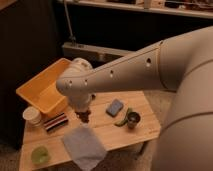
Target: Place grapes in plastic cup
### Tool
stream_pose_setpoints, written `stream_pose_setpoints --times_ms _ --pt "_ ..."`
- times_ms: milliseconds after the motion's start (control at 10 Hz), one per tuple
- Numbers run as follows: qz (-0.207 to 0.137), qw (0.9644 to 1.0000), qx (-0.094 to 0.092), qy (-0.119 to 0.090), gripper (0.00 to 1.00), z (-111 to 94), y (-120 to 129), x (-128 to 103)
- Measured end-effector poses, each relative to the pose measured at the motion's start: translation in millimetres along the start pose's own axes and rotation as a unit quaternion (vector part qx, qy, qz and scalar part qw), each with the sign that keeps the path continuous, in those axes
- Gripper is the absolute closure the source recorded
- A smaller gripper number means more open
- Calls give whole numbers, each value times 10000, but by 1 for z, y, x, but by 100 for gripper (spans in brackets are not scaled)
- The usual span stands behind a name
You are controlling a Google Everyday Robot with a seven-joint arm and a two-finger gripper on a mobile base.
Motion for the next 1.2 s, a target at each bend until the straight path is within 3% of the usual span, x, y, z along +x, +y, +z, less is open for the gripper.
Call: stream_pose_setpoints --times_ms 200,400,600,800,900,1100,1200 --pt "-361 9992 -196 -15 100 -17 27 10" --pt "-782 9960 -440 33 100 -28 59 23" --pt "-1262 9886 -819 96 100 -42 83 31" --pt "-1585 9814 -1062 208 100 -51 99 41" --pt "-1770 9750 -1270 435 100 -54 106 43" --pt "-2073 9627 -1456 949 100 -58 112 47" --pt "-2347 9528 -1479 1235 100 -62 124 54"
